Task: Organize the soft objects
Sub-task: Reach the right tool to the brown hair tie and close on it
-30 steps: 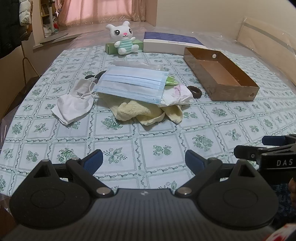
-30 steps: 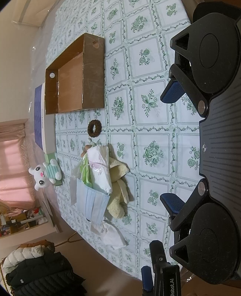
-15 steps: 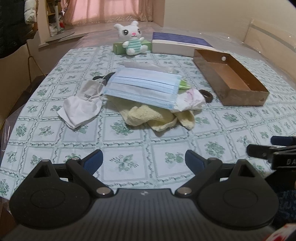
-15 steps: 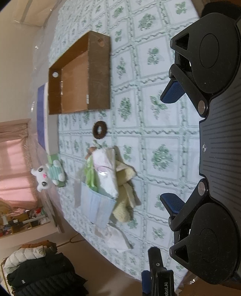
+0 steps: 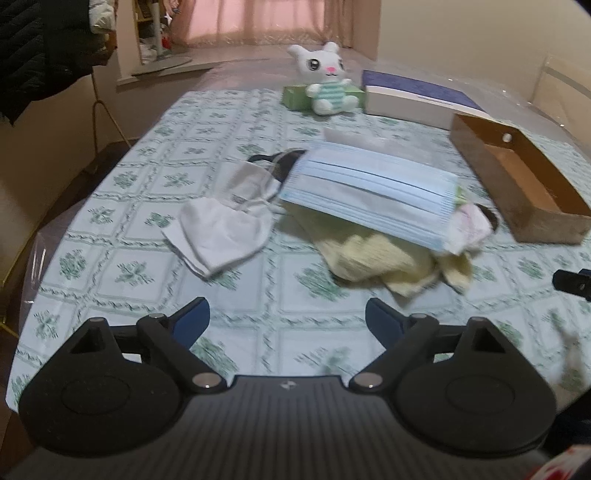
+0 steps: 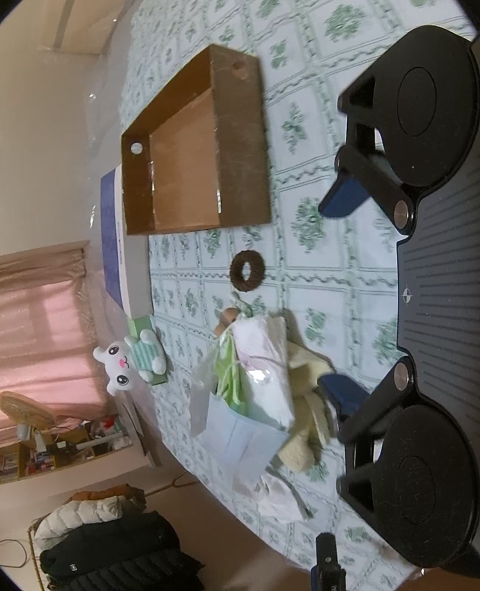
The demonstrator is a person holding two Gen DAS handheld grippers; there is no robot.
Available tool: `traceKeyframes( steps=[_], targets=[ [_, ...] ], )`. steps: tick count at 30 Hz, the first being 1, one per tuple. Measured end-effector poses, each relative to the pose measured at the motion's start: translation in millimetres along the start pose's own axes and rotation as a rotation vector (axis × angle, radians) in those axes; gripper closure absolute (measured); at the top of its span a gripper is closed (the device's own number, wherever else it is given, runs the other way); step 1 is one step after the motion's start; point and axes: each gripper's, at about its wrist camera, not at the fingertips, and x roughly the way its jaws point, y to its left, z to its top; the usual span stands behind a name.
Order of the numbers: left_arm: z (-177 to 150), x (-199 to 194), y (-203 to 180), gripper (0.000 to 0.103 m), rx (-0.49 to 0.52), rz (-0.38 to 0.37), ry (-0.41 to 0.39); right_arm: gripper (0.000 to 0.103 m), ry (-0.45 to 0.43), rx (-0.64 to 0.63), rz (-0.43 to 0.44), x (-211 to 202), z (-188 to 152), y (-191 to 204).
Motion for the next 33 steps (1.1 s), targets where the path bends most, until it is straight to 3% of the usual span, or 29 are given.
traceKeyframes(
  steps=[7, 10, 19, 30, 32, 33],
  targets=[
    [15.7, 35.3, 18.0, 0.014, -0.019, 0.047, -0.021, 0.045, -0.044, -0.016, -0.031, 41.6, 14.6, -8.1],
    [23.9, 50.9, 23.9, 0.014, -0.03, 0.059, -0.024, 0.051, -0.059, -0.018, -0.047, 61.0, 22.9, -12.3],
    [42.2, 87.5, 31.8, 0.014, -0.029, 0.084, -0.028, 0.053, -0.05, -0.004, -0.104, 119.6, 35.7, -21.6],
    [50.2, 106.8, 40.0, 0.014, -0.029, 0.083, -0.038, 0.053, -0.042, -0.003, -0.176, 154.3, 36.6, -13.2],
    [49.6, 107.5, 42.1, 0.014, -0.034, 0.081, -0.038, 0.059, -0.046, -0.013, -0.194, 158.0, 35.7, -11.4],
    [49.2, 107.5, 43.1, 0.014, -0.035, 0.08, -0.039, 0.074, -0.053, -0.023, -0.201, 158.5, 35.4, -10.4]
  ],
)
